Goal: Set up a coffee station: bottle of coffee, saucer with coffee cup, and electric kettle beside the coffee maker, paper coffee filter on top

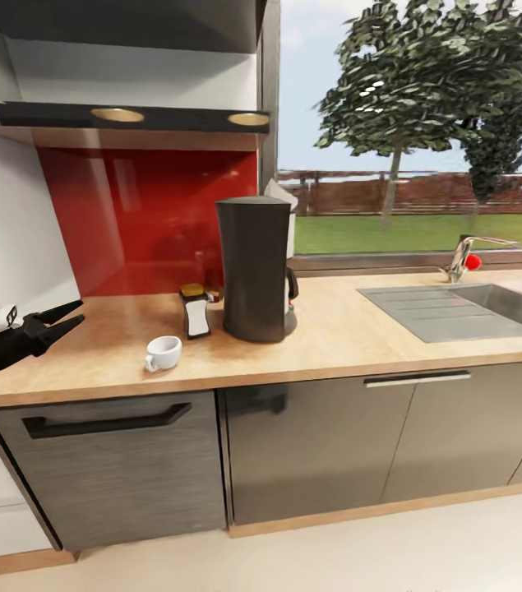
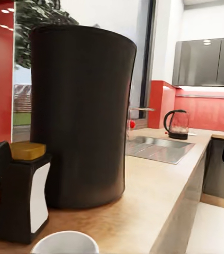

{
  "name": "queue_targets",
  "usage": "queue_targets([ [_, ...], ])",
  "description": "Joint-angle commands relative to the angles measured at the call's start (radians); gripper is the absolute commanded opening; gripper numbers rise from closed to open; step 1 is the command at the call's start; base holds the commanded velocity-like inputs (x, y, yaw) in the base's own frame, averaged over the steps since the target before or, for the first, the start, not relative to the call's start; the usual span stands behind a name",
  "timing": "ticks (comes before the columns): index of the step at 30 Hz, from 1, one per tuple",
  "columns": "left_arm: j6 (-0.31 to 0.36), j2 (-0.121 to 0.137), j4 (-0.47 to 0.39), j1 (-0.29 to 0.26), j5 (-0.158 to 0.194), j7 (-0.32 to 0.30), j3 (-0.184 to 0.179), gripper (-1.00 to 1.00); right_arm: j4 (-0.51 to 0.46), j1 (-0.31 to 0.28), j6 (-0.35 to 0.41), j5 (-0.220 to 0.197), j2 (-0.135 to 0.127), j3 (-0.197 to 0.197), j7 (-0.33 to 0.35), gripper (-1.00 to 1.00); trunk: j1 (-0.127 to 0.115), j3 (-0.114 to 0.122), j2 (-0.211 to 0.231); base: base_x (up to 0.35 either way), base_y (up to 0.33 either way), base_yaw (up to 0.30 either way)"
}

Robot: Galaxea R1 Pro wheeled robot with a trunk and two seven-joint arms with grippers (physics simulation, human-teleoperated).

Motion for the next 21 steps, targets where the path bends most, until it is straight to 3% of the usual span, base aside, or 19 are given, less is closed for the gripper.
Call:
queue_targets([
  [1,0.011,0.000,0.000,-0.001,0.002,-0.003,0.000,1.00,0.003,-0.001,-0.004,-0.011,0.001,0.007,0.007,1.00,0.000,-0.001,-0.001,-0.151,-0.227,0.053],
  [7,0.011,0.000,0.001,-0.001,0.002,-0.003,0.000,1.00,0.003,-0.001,-0.004,-0.011,0.001,0.007,0.007,1.00,0.000,-0.001,-0.001,-0.096,-0.170,0.164],
  [14,0.006,0.000,0.035,-0.001,0.002,-0.013,0.000,1.00,0.003,-0.001,-0.004,-0.011,0.001,0.007,0.006,1.00,0.000,-0.001,-0.001,-0.016,-0.031,0.250],
  [21,-0.001,0.000,0.120,-0.001,0.002,-0.095,-0.001,1.00,0.002,-0.001,-0.004,-0.011,0.001,0.007,0.007,1.00,0.000,-0.001,-0.001,-0.001,-0.003,0.096],
])
